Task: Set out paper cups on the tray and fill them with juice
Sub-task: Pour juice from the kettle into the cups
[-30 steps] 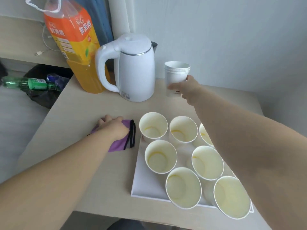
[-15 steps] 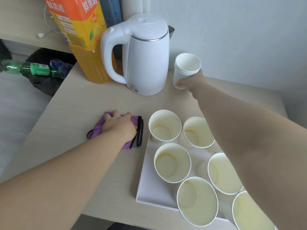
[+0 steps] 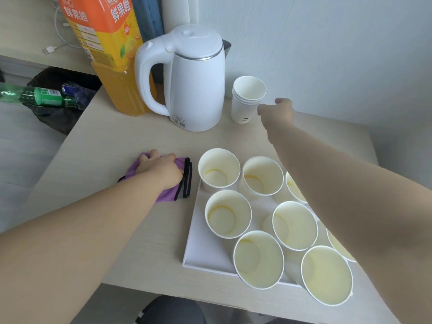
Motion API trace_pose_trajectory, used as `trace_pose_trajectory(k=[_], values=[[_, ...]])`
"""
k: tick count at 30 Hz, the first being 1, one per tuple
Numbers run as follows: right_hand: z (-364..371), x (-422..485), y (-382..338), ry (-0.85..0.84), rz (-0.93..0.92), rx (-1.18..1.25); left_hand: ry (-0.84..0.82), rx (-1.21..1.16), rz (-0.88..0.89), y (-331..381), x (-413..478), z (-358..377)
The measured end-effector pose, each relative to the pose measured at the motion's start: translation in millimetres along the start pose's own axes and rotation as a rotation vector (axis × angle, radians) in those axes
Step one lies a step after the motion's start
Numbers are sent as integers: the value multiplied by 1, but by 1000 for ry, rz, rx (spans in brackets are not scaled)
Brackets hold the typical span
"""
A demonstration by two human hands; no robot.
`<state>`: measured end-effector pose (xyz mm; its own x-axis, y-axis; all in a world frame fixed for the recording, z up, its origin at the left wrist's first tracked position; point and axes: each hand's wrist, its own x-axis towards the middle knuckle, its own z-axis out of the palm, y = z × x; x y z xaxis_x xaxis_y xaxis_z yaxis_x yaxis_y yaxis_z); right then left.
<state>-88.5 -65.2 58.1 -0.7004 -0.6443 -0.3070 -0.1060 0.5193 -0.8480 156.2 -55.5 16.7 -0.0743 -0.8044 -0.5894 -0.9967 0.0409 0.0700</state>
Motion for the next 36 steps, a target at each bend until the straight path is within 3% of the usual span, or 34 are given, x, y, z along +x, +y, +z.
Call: trace_pose_trajectory(k=[3, 5, 9, 13, 20, 27, 36], values=[[-6, -23, -7, -7, -172, -23, -25, -47, 28, -2, 6, -9], [-3, -36, -19, -68, -299, -86, 24, -269, 36, -1, 8, -24], [14, -55, -52, -151, -588, -255, 381, -800, -79, 3, 9, -71], [34, -58, -78, -193, -827, -400, 625, -964, 49, 5, 12, -116], [49, -45, -95, -250, -891, -685, 529, -976, 332, 5, 27, -140], [39, -43, -86, -260, -975, -700, 194, -1141, 402, -3, 18, -117], [38, -63, -91, -303, -913, -763, 414, -1275, 312, 7, 1, -98]])
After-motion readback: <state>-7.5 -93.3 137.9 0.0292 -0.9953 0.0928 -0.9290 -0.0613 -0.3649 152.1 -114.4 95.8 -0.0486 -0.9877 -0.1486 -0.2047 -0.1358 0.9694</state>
